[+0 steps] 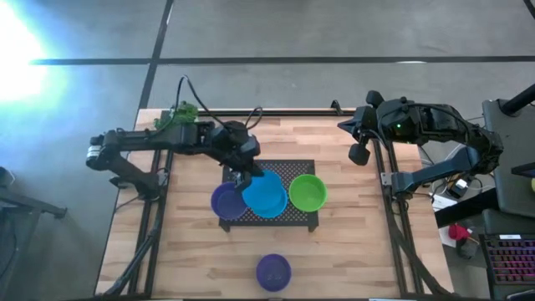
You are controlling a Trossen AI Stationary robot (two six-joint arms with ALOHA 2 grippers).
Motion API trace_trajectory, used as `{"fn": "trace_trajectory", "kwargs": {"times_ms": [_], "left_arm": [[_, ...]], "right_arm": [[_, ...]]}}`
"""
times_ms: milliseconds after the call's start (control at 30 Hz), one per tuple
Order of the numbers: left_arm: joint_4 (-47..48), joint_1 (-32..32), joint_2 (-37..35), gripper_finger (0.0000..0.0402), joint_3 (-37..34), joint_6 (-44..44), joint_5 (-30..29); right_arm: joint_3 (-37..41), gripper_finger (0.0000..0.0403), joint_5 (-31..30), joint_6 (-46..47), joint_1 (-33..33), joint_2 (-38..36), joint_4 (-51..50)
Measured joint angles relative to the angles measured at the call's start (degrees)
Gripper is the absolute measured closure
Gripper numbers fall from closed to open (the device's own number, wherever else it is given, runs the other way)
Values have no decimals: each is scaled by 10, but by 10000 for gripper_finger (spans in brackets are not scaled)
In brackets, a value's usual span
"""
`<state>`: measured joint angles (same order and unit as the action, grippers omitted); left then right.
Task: Pick & Place Mini bowls
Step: Stack the light blue bowl on the blue bowl on the shelf
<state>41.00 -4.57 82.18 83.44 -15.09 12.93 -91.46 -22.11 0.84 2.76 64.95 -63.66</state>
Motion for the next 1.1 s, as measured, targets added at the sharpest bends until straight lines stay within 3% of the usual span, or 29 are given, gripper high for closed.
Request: {"fn": "trace_trajectory", "kwargs": {"times_ms": [800,1100], "left_arm": [[25,1,34,400,-1,14,16],[25,1,34,335,-1,29,16]], "right_arm": [[0,394,0,-9,0,0,0],[0,394,0,-11,0,0,0]]}}
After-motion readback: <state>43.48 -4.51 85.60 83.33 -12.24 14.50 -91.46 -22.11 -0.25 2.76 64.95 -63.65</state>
